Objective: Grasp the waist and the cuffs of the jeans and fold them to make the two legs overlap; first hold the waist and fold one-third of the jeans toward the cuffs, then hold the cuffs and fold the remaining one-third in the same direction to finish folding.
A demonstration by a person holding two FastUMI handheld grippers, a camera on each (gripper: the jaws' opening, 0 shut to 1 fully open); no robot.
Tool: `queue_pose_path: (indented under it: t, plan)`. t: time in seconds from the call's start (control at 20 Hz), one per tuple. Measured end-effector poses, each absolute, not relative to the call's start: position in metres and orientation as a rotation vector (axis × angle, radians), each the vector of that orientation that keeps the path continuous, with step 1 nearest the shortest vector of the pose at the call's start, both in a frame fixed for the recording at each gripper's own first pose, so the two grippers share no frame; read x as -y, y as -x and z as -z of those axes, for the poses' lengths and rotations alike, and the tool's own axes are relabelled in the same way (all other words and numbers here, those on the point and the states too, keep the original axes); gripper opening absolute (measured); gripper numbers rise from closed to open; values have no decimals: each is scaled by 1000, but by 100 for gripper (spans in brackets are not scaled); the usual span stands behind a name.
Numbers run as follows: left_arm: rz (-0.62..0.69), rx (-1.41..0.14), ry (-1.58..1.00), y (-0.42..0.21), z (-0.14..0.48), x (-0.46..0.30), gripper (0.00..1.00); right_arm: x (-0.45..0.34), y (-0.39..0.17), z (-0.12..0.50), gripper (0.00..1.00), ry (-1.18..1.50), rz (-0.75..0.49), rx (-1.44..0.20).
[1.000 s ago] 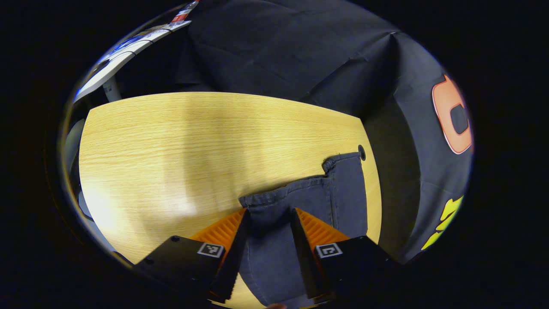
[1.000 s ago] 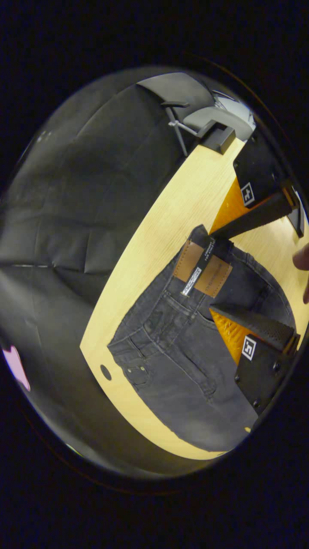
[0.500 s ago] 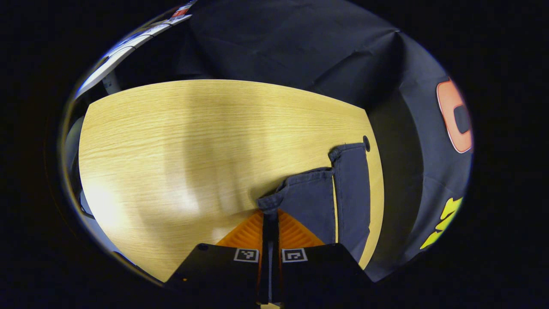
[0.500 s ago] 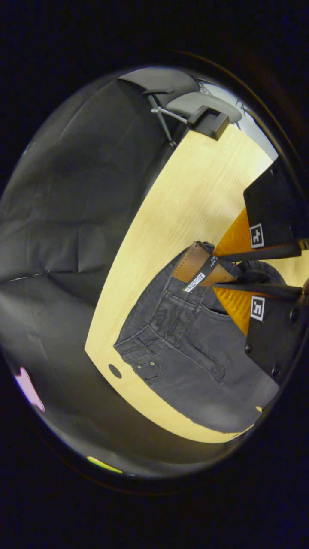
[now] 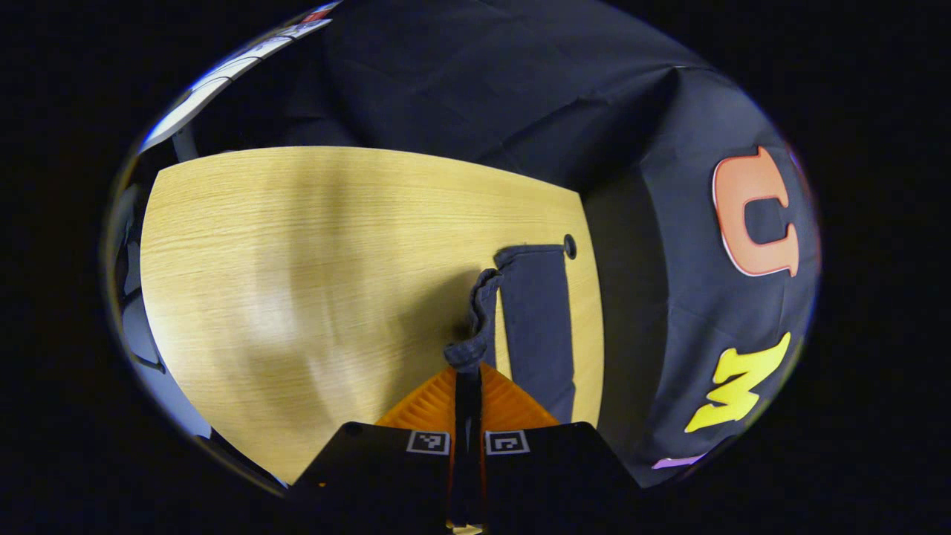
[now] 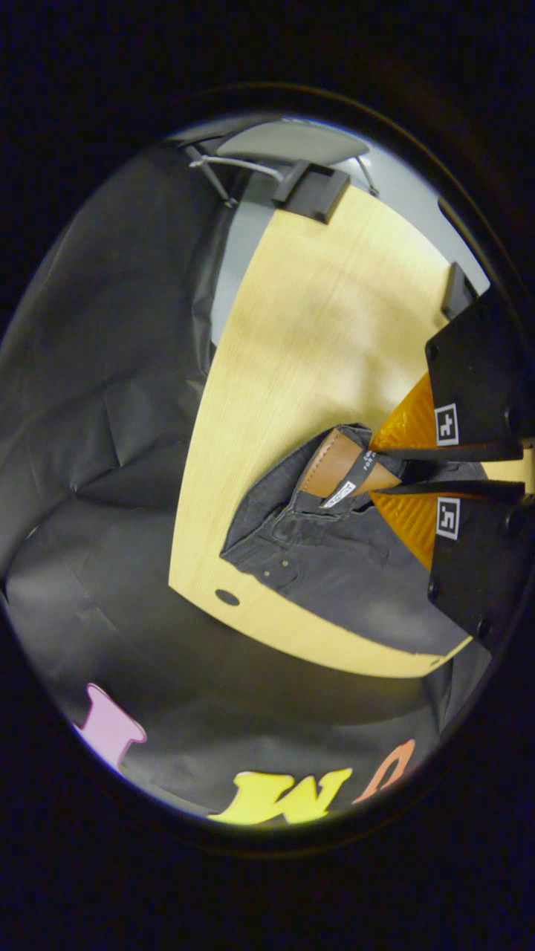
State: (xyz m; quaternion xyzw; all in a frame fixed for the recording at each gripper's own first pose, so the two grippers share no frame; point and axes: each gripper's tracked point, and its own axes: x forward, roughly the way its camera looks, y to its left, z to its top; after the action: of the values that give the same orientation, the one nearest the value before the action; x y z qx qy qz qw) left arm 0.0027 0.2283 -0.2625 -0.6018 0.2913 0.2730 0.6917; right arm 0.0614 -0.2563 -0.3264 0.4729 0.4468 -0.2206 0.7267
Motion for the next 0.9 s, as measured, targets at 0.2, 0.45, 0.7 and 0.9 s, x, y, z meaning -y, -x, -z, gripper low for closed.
queue_pose_path:
  t: [0.2, 0.45, 0.7, 0.9]
  plan:
    - [-630, -625, 1484, -24, 238, -238, 4, 252, -83, 300, 11, -1235, 488, -1027]
    - [-750, -649, 1572, -47, 240, -261, 4, 257, -128, 276, 11, -1357, 470, -1060]
    - [-832, -635, 1651, -93, 237, -274, 4, 258, -188, 265, 14, -1423, 468, -1069]
    - [-789, -660, 1599, -156, 241, -282, 4, 259, -234, 275, 14, -1444, 463, -1072]
